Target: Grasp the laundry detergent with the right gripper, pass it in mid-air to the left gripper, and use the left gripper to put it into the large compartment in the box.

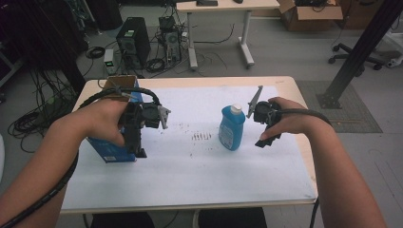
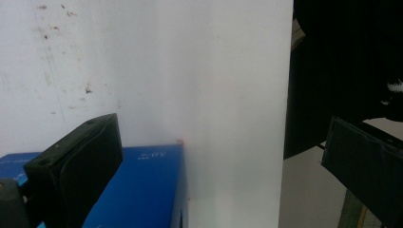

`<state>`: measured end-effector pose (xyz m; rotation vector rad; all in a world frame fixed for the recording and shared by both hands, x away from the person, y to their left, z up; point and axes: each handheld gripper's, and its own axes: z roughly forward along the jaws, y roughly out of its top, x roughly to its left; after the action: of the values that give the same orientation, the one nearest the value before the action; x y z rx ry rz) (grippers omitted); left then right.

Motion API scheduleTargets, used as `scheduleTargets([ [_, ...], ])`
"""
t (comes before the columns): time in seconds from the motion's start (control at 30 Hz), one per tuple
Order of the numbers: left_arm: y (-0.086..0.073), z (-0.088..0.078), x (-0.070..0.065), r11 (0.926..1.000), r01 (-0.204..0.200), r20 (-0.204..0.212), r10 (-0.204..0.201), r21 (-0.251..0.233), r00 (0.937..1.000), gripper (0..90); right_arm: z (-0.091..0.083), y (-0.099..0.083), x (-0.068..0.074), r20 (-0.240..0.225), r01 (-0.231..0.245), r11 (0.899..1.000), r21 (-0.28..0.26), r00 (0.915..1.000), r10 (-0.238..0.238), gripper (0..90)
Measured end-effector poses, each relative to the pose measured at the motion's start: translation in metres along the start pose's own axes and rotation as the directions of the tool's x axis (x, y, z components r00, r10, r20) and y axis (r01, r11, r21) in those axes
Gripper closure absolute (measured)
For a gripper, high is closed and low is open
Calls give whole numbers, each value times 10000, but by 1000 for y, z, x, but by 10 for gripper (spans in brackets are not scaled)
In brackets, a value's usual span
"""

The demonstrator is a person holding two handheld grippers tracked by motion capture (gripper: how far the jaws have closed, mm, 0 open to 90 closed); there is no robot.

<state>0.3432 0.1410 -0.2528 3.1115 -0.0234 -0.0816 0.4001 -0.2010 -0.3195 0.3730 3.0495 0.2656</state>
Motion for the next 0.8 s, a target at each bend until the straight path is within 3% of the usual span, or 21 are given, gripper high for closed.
scheduleTargets([
  [0.33, 6, -6, -3, 9998, -197, -221, 197, 31, 9996, 2, 1, 0, 4, 245, 0, 9999, -105, 9997, 2, 43],
  [0.63, 8, -9, -4, 9995, -303, -383, 302, -32, 9988, 2, 15, -2, 10, 417, -249, 9981, -566, 9988, 273, 41],
  [0.8, 8, -8, -4, 9997, -245, -260, 246, 27, 9994, 2, 25, -3, 11, 352, -500, 9938, -998, 9979, 537, 41],
])
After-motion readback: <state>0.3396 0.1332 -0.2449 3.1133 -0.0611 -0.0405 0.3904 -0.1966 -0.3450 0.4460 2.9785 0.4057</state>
